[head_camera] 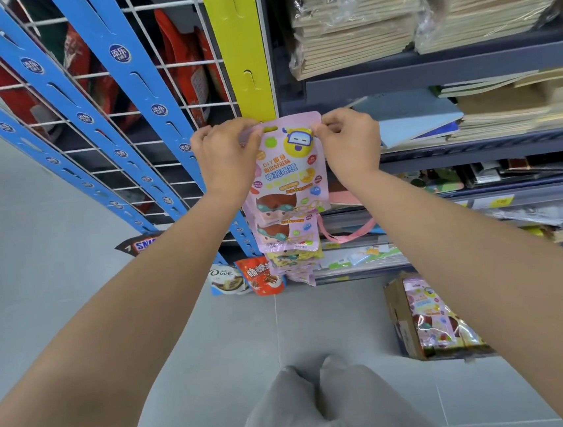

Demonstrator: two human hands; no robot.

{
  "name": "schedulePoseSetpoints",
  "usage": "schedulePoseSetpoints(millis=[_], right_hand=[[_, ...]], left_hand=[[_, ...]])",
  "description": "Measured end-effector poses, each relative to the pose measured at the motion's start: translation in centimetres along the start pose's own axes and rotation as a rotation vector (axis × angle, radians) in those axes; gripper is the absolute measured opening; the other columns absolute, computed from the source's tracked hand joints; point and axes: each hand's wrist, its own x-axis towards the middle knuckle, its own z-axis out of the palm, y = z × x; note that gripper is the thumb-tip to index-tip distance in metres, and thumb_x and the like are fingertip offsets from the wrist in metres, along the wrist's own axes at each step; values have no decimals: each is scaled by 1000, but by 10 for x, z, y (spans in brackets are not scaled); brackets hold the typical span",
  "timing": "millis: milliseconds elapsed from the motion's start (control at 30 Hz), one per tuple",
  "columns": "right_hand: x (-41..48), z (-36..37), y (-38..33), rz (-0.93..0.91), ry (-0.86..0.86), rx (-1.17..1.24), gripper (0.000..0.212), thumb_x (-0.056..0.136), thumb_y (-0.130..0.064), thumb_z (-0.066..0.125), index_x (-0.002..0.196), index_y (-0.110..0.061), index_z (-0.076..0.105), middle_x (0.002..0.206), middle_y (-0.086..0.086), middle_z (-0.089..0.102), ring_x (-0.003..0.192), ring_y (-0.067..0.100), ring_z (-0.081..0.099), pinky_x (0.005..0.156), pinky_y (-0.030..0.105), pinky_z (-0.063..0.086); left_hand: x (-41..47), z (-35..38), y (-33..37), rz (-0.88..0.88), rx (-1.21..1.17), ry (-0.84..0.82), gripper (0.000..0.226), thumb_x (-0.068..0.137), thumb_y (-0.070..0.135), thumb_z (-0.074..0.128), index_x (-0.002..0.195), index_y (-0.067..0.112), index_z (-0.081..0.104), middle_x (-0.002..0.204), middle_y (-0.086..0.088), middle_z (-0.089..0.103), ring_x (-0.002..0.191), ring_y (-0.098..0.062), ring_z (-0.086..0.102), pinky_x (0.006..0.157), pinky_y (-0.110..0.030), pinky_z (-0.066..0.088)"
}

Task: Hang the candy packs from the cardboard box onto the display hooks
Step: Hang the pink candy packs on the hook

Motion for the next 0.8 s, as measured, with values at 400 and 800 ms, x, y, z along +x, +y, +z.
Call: schedulePoseSetpoints(millis=[400, 800], right_hand=[[-1, 0, -7, -7, -7, -13, 18, 88, -27, 61, 97, -15, 71, 95, -1, 72, 81, 8, 61, 70, 20, 41], [-2, 5, -11, -2, -17, -76, 19, 88, -29, 61, 97, -16, 71, 94, -2, 71, 83, 11, 62, 70, 22, 43]], left_hand=[[9, -8, 1, -74, 74, -227, 21, 96, 33, 48, 98, 19, 63, 90, 3, 65, 91, -14, 48, 103, -32, 19], [16, -4, 15, -464, -65, -308, 24, 93, 27, 46, 82, 26, 67, 76, 7, 62, 64, -7, 47, 96, -39, 25]])
